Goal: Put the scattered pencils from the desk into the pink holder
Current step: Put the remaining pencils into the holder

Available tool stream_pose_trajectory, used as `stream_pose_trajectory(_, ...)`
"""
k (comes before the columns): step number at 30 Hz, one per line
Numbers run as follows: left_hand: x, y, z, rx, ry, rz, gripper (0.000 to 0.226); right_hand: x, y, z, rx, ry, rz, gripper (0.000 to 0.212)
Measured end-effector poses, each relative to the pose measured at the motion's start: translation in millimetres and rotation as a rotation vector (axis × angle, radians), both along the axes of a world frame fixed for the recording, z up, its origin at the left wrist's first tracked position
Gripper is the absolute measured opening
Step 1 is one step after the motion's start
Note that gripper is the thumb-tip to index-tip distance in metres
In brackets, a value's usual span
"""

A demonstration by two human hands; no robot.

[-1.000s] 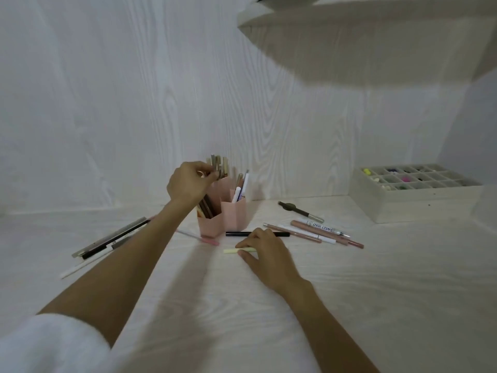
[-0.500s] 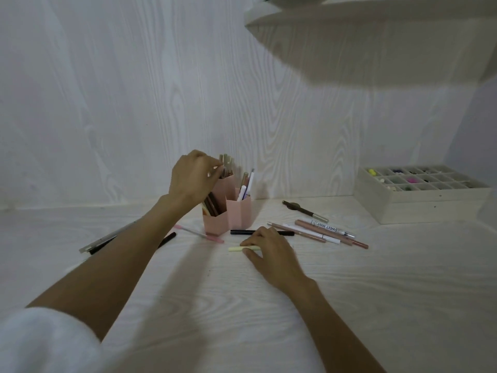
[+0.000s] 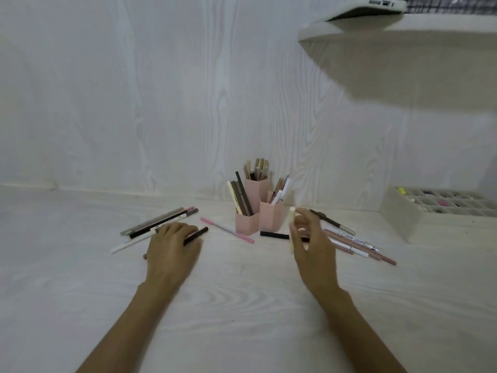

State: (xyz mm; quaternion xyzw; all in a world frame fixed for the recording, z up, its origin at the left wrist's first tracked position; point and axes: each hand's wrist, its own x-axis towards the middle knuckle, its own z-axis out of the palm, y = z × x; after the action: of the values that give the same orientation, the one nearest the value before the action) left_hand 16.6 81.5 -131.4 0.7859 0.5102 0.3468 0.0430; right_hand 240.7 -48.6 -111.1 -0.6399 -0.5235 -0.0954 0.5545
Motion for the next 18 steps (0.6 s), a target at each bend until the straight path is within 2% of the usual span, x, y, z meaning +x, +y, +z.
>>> stream_pose_trajectory(3,-5,2,0,-0.014,-0.079,0.067,0.019,2,-5,17,0.234,0.342,0.12,0.043)
stream_pose_trajectory(6,-5,3,2,-0.061,-0.126,0.12,0.02,3,-1,35,0.288,0.377,0.119,0.042)
stream_pose_trajectory(11,-3,4,1,-0.125,-0.059,0.119,0.025,-13,35,69,0.233,0.161,0.03,0.033)
stream_pose_trajectory(15,-7,6,-2,-0.149,-0.062,0.114,0.028,-23,73,92,-0.053,-0.194,-0.063,0.029)
stream_pose_trajectory(18,-7,8,-4,-0.163,-0.064,0.12,0.027,-17,92,104,-0.226,-0.248,-0.084,0.029)
